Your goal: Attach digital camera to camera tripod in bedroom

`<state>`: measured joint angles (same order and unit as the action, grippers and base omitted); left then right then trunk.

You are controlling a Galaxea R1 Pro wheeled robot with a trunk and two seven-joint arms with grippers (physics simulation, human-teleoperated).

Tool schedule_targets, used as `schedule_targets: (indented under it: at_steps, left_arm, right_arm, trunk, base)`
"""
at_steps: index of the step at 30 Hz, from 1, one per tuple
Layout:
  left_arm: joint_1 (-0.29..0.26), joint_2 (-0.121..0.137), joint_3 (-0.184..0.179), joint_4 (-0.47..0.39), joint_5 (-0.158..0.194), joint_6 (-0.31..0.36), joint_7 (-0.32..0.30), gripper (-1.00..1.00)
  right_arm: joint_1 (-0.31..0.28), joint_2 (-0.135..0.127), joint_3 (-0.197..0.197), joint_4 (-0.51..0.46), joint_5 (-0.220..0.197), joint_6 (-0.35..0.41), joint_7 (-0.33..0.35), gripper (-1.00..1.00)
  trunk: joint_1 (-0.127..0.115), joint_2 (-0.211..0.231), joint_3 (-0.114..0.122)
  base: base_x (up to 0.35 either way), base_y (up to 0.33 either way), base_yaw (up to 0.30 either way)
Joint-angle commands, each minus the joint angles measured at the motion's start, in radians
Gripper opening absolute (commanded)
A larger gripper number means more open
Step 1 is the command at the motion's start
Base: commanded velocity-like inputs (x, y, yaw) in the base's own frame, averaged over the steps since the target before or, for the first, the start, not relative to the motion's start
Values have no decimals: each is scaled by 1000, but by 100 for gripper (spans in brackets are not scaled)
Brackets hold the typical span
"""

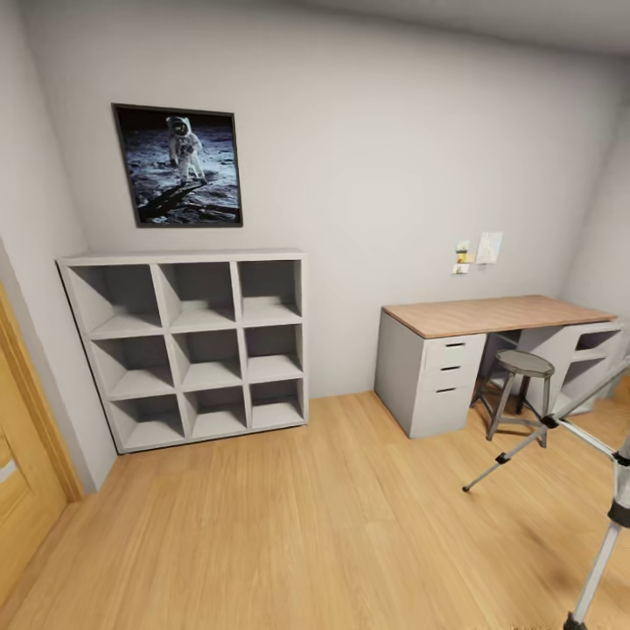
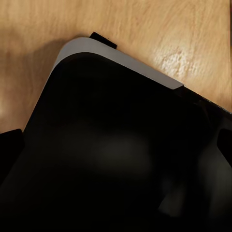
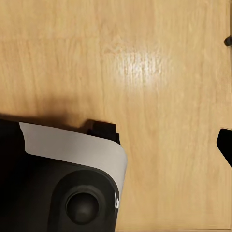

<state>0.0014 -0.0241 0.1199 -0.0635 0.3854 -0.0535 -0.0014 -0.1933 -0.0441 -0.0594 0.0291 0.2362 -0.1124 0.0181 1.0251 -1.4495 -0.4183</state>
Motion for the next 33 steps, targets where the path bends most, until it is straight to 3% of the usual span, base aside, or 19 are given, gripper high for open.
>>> schedule_targets:
  at_steps: [1, 20, 33]
  left_arm:
    - [0, 0, 8, -1, -2, -2, 0, 100]
    - [0, -2, 9, -1, -2, -3, 0, 100]
    - [0, -2, 10, -1, -2, -3, 0, 100]
  right_arm:
    - [-1, 0, -7, 3, 7, -6, 2, 100]
    - [-1, 0, -7, 3, 8, -6, 2, 100]
    - [-1, 0, -7, 3, 8, -6, 2, 100]
  trunk:
    - [0, -1, -1]
    - [0, -1, -1]
    - [0, -1, -1]
  base:
    - [0, 0, -243]
    - [0, 13, -243]
    - [0, 250, -243]
